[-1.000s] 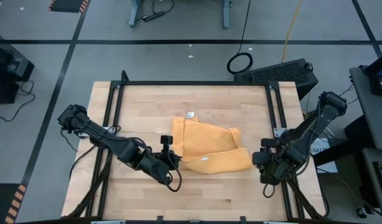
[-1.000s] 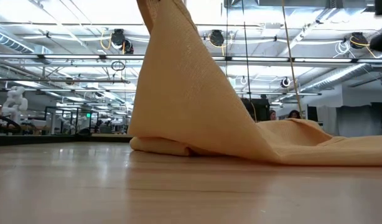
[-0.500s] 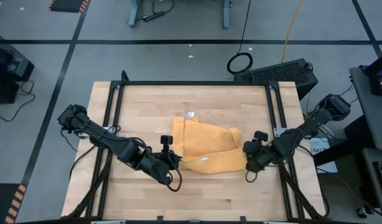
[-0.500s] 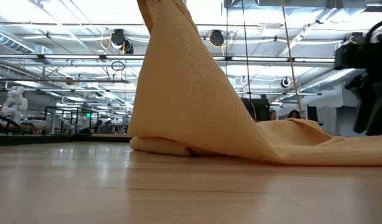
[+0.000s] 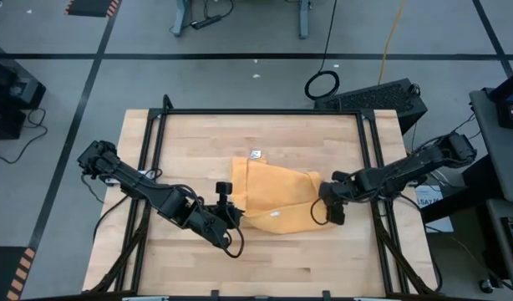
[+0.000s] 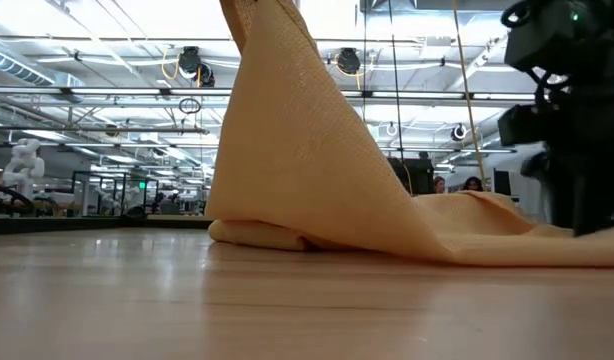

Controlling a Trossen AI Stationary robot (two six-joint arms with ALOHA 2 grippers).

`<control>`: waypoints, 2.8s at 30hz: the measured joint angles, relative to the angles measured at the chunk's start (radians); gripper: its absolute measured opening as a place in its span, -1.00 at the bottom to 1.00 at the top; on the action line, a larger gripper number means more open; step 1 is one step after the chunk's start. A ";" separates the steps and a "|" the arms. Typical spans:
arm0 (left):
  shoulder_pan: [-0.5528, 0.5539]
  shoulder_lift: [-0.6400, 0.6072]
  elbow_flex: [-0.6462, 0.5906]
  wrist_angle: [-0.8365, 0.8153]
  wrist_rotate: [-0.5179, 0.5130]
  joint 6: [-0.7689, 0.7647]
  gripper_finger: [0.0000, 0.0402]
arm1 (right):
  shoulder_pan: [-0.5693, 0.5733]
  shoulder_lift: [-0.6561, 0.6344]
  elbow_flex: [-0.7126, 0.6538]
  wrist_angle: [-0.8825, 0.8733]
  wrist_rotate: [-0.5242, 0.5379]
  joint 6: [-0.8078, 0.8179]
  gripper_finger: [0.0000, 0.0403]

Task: Roll towel
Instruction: Fold the yellow towel

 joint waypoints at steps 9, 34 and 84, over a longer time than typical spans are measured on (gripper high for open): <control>0.003 0.000 0.000 0.000 -0.048 0.000 -0.95 | 0.037 -0.012 -0.017 0.016 -0.051 0.045 -0.93; 0.054 -0.001 0.000 0.001 -0.131 -0.047 -0.95 | 0.202 -0.162 0.155 -0.318 0.108 0.166 -0.67; 0.983 -0.277 0.029 1.206 0.292 0.929 -0.95 | -0.552 -0.084 1.074 0.614 0.498 -1.372 -0.99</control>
